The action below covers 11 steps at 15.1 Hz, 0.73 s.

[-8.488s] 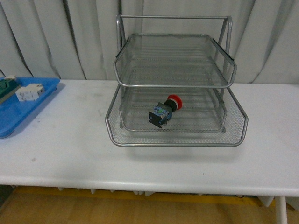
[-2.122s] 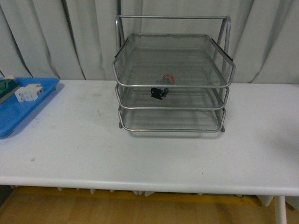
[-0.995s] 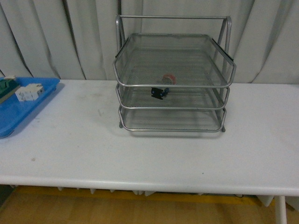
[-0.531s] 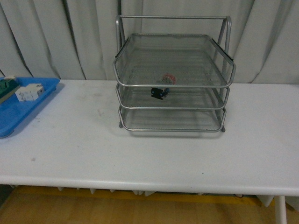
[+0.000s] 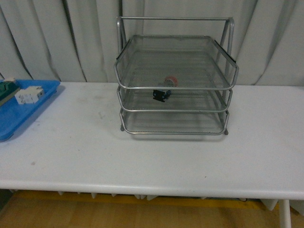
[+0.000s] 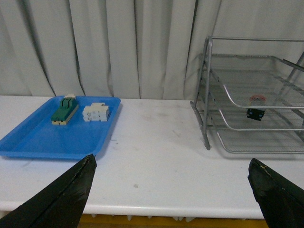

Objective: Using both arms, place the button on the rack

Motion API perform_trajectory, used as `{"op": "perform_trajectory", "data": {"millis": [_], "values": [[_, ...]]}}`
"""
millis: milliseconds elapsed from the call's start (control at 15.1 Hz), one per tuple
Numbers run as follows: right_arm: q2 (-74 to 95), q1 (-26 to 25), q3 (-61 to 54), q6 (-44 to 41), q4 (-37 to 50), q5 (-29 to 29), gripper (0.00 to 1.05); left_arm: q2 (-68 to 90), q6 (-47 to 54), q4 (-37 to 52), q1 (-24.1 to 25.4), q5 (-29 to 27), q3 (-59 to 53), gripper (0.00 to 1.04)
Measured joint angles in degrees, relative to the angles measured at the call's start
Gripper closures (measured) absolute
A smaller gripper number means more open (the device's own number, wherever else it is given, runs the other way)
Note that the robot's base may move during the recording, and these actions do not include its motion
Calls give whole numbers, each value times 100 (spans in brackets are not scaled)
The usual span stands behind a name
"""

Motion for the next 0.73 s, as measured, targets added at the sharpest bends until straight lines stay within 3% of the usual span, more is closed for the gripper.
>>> {"op": "perform_trajectory", "data": {"millis": [199, 663, 729], "values": [[2, 0, 0, -4, 42, 2, 102, 0, -2, -4, 0, -2, 0, 7], [2, 0, 0, -4, 42, 2, 9, 0, 0, -7, 0, -2, 0, 7], [2, 0, 0, -2, 42, 2, 5, 0, -2, -7, 0, -2, 0, 7]]}}
